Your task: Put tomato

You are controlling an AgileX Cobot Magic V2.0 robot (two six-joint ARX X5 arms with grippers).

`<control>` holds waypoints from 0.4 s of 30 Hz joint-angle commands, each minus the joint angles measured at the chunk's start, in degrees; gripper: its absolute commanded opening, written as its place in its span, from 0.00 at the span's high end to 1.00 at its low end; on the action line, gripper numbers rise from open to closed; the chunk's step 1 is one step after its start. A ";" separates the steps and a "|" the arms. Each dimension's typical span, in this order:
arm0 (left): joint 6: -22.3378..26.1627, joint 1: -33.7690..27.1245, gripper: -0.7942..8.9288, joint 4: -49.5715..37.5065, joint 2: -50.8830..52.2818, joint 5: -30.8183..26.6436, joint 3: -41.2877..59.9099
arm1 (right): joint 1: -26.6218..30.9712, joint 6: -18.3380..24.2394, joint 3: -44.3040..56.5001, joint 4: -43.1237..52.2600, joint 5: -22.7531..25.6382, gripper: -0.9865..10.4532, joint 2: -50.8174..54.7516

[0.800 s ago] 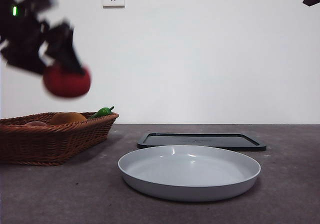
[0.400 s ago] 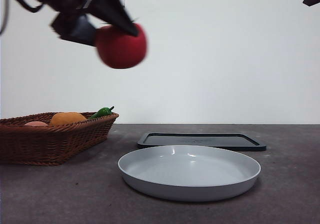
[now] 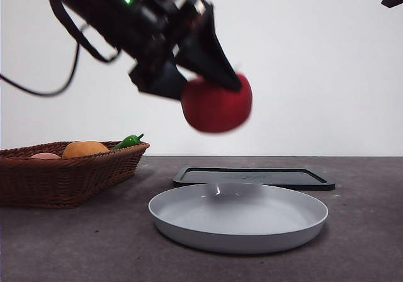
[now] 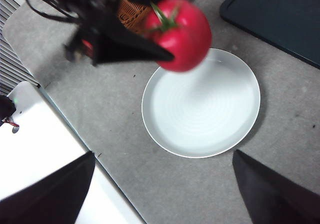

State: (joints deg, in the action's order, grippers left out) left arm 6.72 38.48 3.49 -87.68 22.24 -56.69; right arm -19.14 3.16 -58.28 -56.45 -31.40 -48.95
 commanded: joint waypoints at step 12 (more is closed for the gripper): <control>0.09 2.10 0.61 -3.15 -13.29 -0.20 -0.92 | -0.28 0.28 -1.09 0.24 0.00 0.53 -0.44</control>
State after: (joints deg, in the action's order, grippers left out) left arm 6.72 39.99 1.06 -100.09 22.04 -56.66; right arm -19.14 3.16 -58.28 -56.45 -31.38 -48.95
